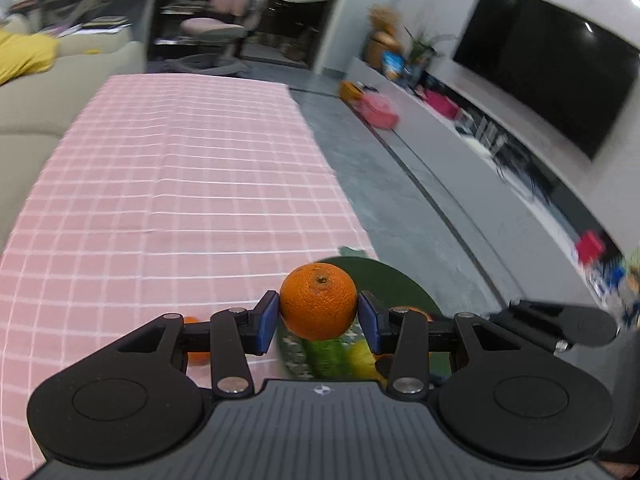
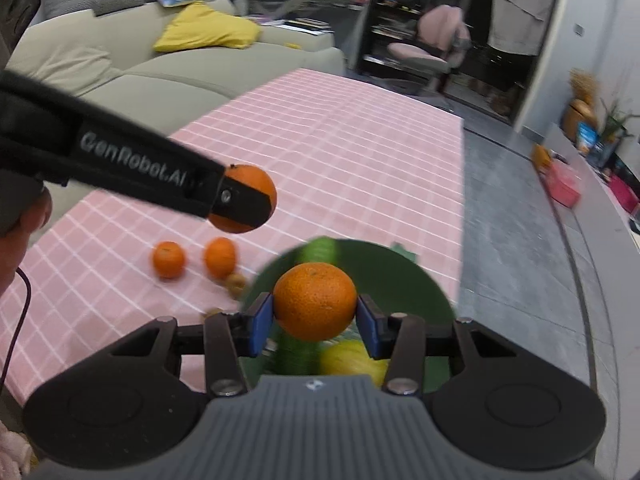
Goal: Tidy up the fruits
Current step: 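Carry the oranges in both tools into the green colander and open both tools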
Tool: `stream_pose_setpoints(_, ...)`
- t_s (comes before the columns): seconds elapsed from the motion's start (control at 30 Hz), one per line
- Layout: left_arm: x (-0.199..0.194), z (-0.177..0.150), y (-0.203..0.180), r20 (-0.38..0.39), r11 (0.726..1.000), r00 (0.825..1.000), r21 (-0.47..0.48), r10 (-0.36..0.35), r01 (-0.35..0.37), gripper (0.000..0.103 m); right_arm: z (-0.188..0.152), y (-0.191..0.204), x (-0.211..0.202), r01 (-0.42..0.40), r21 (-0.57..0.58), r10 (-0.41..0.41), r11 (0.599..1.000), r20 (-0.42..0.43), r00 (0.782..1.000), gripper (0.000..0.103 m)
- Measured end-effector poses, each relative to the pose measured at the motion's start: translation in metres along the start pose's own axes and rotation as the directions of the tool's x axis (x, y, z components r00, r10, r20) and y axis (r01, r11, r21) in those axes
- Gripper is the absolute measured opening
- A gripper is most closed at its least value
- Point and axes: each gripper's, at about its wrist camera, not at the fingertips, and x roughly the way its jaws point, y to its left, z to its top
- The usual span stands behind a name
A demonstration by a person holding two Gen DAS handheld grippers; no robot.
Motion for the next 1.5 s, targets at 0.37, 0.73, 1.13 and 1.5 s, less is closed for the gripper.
stream_pose_setpoints(0.37,0.062,0.007,-0.038,-0.108,0.991,0.994,0.128,-0.024,0.038,0.048,-0.007,-0.052,0.024,0.043,0.033,-0.04,0.999,-0.086,0.996,0.042)
stream_pose_setpoints(0.73,0.104,0.007,-0.034,-0.221,0.989,0.975,0.143,-0.005,0.038,0.048,-0.007,-0.071,0.066,0.011,0.029,-0.006,1.0,-0.165,0.986,0.042)
stream_pose_setpoints(1.13,0.119,0.007,-0.036,-0.259,0.98,0.965,0.175,-0.045,0.092,0.048,-0.008,-0.07,0.098,-0.03,-0.024,0.024,0.999,-0.206,0.978,0.042)
stream_pose_setpoints(1.5,0.122,0.006,-0.029,-0.255,0.987,0.964,0.117,-0.073,0.106,0.054,-0.01,-0.08,0.1,-0.046,0.009,0.047,0.999,-0.208,0.977,0.043)
